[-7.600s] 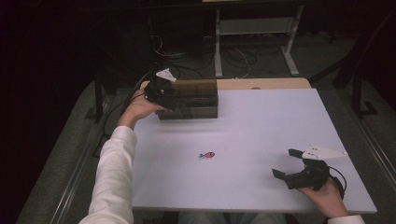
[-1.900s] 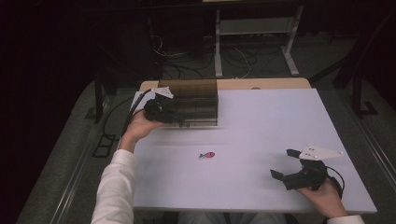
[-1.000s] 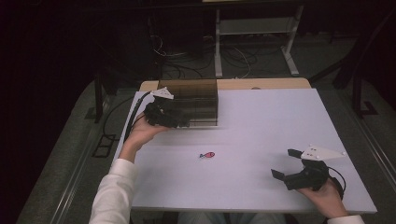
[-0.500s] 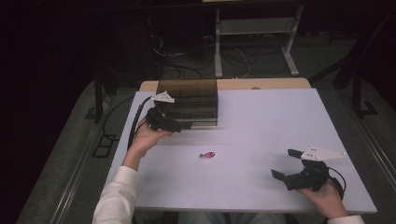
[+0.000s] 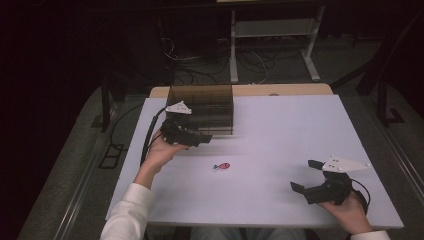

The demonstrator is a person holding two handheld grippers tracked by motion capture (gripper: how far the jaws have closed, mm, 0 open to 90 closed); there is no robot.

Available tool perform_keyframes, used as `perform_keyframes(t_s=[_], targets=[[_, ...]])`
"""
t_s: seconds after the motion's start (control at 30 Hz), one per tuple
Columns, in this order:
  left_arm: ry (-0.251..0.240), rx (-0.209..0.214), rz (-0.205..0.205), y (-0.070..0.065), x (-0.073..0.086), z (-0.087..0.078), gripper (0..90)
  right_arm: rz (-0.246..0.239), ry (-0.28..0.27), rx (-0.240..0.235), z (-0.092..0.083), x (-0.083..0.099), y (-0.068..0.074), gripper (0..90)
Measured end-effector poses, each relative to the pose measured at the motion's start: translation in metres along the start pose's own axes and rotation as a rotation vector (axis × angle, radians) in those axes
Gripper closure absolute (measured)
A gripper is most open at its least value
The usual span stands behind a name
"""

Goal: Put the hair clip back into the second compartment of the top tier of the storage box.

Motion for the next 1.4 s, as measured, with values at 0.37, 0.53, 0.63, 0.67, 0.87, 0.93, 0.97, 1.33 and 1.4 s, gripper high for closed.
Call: perform_keyframes(t_s=[0.37, 0.53, 0.63, 0.67, 0.87, 0.93, 0.97, 1.33, 1.4], targets=[[-0.008, 0.031, 0.028, -0.016, 0.002, 0.002, 19.7, -0.004, 0.003, -0.001, 0.001, 0.0, 0.0, 0.0], [-0.011, 0.032, 0.047, -0.022, 0.004, 0.005, 17.4, -0.005, 0.004, -0.002, 0.001, 0.0, 0.0, 0.0], [-0.009, 0.032, 0.056, -0.024, 0.006, 0.007, 17.4, -0.005, 0.003, 0.0, 0.001, 0.0, 0.0, 0.0], [-0.007, 0.034, 0.06, -0.026, 0.007, 0.008, 17.5, -0.004, 0.003, 0.0, 0.001, 0.0, 0.0, 0.0], [-0.001, 0.044, 0.071, -0.031, 0.012, 0.013, 17.4, -0.005, 0.003, 0.0, 0.001, 0.0, 0.0, 0.0], [0.003, 0.046, 0.074, -0.032, 0.014, 0.015, 17.4, -0.005, 0.004, 0.0, 0.001, 0.0, 0.0, 0.0], [0.005, 0.048, 0.074, -0.033, 0.015, 0.016, 17.4, -0.005, 0.004, 0.0, 0.001, 0.0, 0.0, 0.0], [0.027, 0.062, 0.096, -0.039, 0.023, 0.026, 17.4, -0.005, 0.005, -0.001, 0.001, 0.001, 0.0, 0.0], [0.032, 0.062, 0.096, -0.04, 0.025, 0.027, 17.4, -0.004, 0.006, 0.0, 0.001, 0.001, 0.0, 0.0]])
Point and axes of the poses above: each handheld gripper's, and its own axes: z roughly forward along the jaws, x roughly out of its underside, y roughly to its left, the point moved 10 cm from there along z, roughly forward along the jaws, and after that the axes turned 2 degrees about z, right-handed, at the moved point
